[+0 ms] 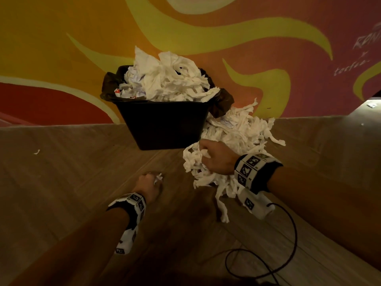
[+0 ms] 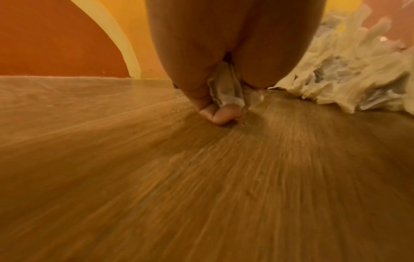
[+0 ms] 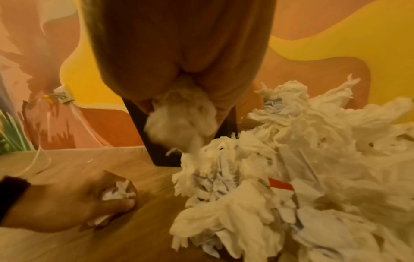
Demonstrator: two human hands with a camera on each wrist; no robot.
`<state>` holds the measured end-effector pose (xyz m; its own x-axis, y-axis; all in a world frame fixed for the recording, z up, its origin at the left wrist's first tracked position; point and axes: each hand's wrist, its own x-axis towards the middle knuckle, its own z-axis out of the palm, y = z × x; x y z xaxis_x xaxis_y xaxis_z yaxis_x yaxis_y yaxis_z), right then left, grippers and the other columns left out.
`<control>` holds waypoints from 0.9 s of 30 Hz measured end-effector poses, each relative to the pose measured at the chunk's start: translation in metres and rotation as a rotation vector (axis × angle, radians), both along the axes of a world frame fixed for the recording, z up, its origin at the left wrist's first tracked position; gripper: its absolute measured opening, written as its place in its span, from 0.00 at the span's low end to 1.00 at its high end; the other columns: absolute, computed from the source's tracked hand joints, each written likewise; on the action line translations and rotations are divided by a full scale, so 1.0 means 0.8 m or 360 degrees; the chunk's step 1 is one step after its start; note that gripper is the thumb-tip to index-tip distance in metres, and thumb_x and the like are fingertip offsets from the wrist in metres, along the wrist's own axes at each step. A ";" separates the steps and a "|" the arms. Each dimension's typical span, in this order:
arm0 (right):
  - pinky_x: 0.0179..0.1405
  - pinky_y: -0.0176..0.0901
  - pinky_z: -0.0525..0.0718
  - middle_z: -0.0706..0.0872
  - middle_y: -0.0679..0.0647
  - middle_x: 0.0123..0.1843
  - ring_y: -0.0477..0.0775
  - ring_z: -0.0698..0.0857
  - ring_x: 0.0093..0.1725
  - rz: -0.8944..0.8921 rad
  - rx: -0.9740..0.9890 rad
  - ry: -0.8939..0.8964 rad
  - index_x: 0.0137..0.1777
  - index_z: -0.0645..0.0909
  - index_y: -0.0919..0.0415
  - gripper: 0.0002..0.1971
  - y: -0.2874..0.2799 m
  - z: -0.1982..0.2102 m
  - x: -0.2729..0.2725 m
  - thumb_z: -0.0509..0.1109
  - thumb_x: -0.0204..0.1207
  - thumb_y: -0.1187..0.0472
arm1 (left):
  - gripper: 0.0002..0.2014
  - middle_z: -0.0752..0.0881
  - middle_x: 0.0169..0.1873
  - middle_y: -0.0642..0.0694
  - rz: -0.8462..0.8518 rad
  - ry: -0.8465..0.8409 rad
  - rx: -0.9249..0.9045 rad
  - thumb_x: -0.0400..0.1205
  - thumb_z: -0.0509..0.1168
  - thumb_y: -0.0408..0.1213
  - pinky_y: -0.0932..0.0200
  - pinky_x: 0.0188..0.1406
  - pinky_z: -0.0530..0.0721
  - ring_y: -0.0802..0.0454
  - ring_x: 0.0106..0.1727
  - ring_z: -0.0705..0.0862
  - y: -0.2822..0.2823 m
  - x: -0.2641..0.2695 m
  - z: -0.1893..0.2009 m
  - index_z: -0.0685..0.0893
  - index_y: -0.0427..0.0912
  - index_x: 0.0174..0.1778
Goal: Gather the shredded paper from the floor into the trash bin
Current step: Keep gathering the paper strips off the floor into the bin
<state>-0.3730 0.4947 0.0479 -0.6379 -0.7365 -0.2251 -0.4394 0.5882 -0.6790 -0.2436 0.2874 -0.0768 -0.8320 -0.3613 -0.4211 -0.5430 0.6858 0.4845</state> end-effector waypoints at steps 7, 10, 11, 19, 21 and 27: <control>0.46 0.47 0.73 0.79 0.53 0.54 0.54 0.76 0.48 0.0383 0.0933 0.0465 0.64 0.69 0.41 0.20 0.026 -0.027 -0.012 0.59 0.75 0.36 | 0.21 0.86 0.39 0.40 0.0014 0.0151 0.0191 0.89 0.50 0.43 0.53 0.50 0.80 0.41 0.47 0.85 0.027 -0.026 0.032 0.79 0.40 0.33; 0.51 0.49 0.77 0.81 0.56 0.60 0.59 0.81 0.56 0.0615 0.1138 0.0669 0.71 0.68 0.44 0.26 0.029 -0.046 -0.001 0.61 0.77 0.34 | 0.22 0.87 0.38 0.41 -0.0005 0.0185 0.0246 0.88 0.51 0.47 0.49 0.46 0.83 0.45 0.42 0.85 0.045 -0.046 0.047 0.81 0.41 0.36; 0.50 0.48 0.77 0.81 0.57 0.61 0.60 0.82 0.58 0.0667 0.1152 0.0720 0.72 0.69 0.47 0.25 0.030 -0.051 0.003 0.62 0.78 0.38 | 0.22 0.87 0.38 0.40 -0.0028 0.0208 0.0254 0.88 0.51 0.50 0.49 0.45 0.84 0.45 0.41 0.85 0.051 -0.054 0.052 0.83 0.40 0.38; 0.43 0.45 0.77 0.85 0.58 0.56 0.60 0.84 0.53 0.0533 0.0939 0.0630 0.61 0.82 0.54 0.15 0.031 -0.053 0.008 0.59 0.83 0.51 | 0.26 0.82 0.61 0.41 -0.0098 0.0319 0.0146 0.77 0.70 0.54 0.54 0.53 0.79 0.39 0.65 0.79 0.069 -0.098 0.048 0.68 0.44 0.61; 0.49 0.46 0.78 0.84 0.56 0.56 0.58 0.82 0.55 0.0414 0.0799 0.0470 0.62 0.80 0.52 0.16 0.035 -0.044 0.005 0.58 0.82 0.46 | 0.25 0.82 0.58 0.40 -0.0090 0.0320 0.0129 0.75 0.72 0.53 0.53 0.52 0.79 0.39 0.63 0.80 0.068 -0.101 0.042 0.66 0.47 0.56; 0.44 0.42 0.69 0.78 0.48 0.40 0.46 0.73 0.37 0.0168 0.0296 0.0258 0.43 0.79 0.60 0.17 0.034 -0.017 -0.008 0.59 0.84 0.48 | 0.16 0.84 0.58 0.38 -0.0301 0.0194 -0.0140 0.84 0.59 0.47 0.47 0.59 0.81 0.37 0.61 0.81 0.057 -0.104 0.043 0.82 0.40 0.59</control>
